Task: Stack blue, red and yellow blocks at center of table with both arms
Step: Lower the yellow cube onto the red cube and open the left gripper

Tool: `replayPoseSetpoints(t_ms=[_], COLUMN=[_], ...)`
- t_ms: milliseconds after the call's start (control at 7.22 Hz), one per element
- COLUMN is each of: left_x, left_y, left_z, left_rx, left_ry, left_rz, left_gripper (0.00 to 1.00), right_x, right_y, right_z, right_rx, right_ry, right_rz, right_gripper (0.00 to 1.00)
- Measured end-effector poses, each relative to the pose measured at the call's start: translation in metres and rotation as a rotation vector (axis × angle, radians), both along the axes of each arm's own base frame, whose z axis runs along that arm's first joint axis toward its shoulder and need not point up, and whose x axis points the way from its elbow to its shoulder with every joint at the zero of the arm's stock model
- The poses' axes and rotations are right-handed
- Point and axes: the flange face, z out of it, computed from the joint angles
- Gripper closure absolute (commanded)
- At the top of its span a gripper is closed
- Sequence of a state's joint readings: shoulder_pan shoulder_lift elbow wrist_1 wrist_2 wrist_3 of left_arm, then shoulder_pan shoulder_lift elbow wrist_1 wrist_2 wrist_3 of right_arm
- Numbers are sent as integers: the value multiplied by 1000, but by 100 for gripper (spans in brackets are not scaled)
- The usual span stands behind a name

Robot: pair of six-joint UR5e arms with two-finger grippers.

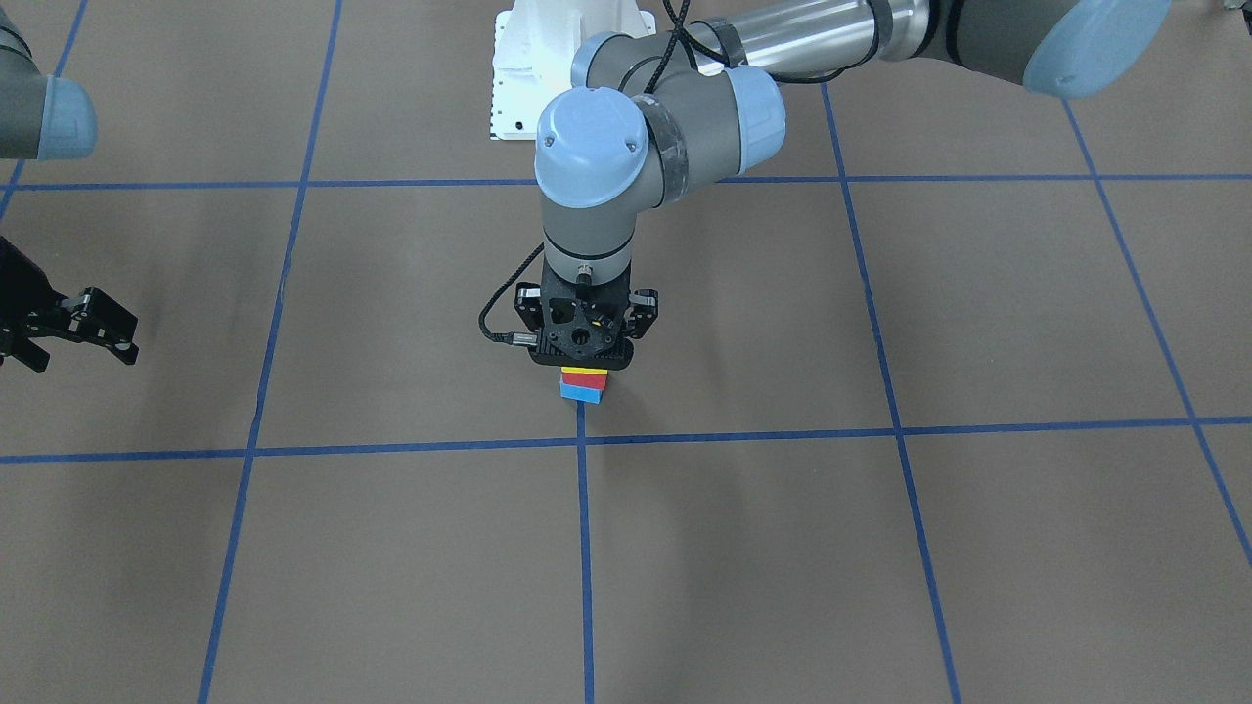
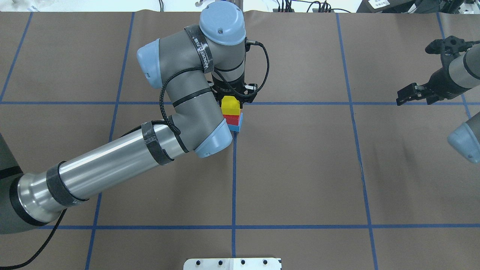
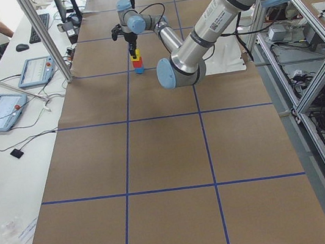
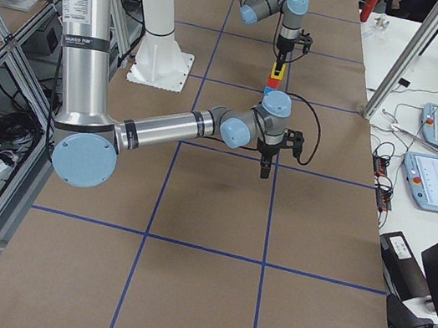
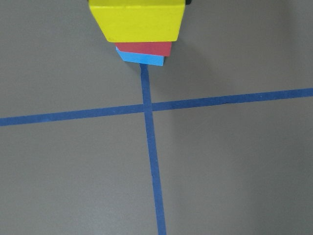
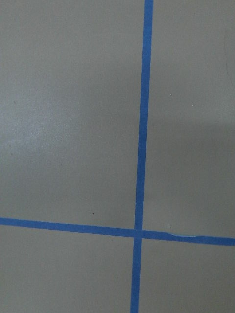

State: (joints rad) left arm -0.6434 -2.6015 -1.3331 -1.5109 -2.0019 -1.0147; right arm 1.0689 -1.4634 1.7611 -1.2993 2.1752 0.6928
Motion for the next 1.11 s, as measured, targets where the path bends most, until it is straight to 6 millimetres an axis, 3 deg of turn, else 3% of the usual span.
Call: replayPoseSetpoints(t_ms=[415, 1108], left_x=[3, -2], left_y=[3, 6], left_z=[1, -4], left_rx=[-3, 5], left_ry=[-1, 7], left_rz=[3, 5], left_gripper=[1, 1], right_x=[-1, -1], right_y=[0, 0], right_z=[0, 0], right_rx=[0, 0], right_ry=[0, 1], right_rz=[-1, -1], right_gripper=[0, 0])
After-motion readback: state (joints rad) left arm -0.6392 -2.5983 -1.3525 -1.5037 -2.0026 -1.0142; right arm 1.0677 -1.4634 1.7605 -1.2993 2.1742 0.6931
